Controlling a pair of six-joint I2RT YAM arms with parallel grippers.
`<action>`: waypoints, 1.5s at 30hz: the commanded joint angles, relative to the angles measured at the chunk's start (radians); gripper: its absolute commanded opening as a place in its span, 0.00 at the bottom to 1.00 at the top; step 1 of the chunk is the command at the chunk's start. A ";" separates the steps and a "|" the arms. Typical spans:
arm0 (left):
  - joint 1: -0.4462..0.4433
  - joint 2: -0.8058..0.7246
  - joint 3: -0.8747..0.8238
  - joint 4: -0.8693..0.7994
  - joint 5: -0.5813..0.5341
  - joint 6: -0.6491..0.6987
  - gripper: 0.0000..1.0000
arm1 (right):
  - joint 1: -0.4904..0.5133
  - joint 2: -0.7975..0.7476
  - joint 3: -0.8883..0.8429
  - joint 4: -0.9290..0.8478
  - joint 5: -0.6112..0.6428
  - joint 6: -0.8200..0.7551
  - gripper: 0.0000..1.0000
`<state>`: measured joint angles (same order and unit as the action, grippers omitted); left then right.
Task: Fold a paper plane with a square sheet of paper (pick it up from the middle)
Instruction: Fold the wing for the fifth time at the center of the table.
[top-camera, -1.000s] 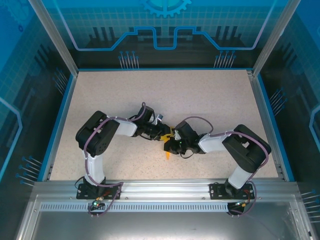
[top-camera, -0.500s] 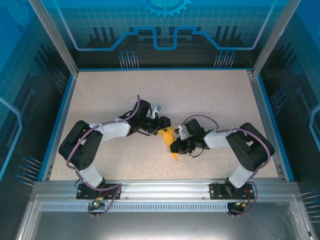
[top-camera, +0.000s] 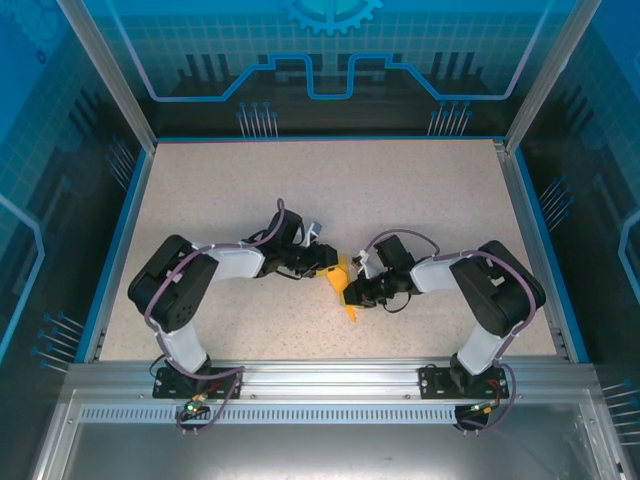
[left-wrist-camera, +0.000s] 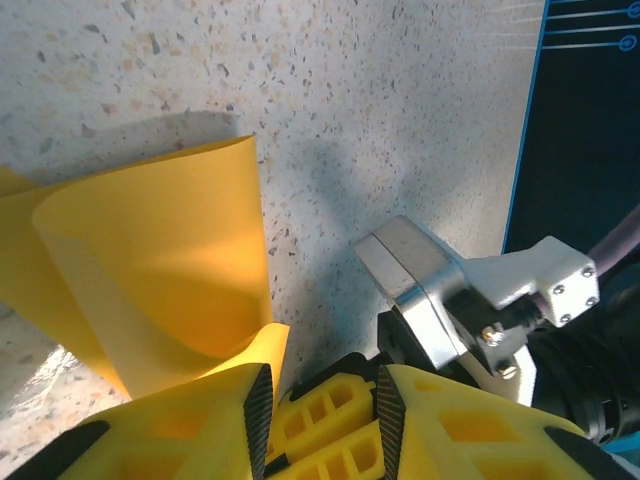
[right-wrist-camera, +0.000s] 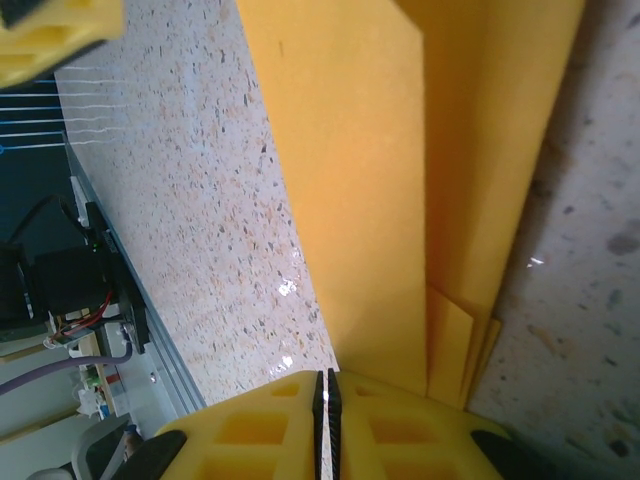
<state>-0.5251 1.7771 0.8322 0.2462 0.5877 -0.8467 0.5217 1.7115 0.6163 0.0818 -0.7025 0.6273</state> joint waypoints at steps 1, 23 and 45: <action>-0.008 0.046 0.001 0.066 0.064 0.004 0.37 | -0.026 0.044 -0.034 -0.104 0.074 -0.014 0.13; 0.096 0.168 0.101 -0.094 -0.066 0.127 0.35 | -0.034 0.032 -0.049 -0.196 0.115 -0.055 0.08; 0.100 0.178 0.103 -0.101 -0.012 0.114 0.35 | 0.134 -0.082 0.229 -0.226 0.286 0.106 0.11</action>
<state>-0.4328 1.9194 0.9386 0.1688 0.5728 -0.7490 0.6109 1.5639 0.8104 -0.1539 -0.4690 0.6746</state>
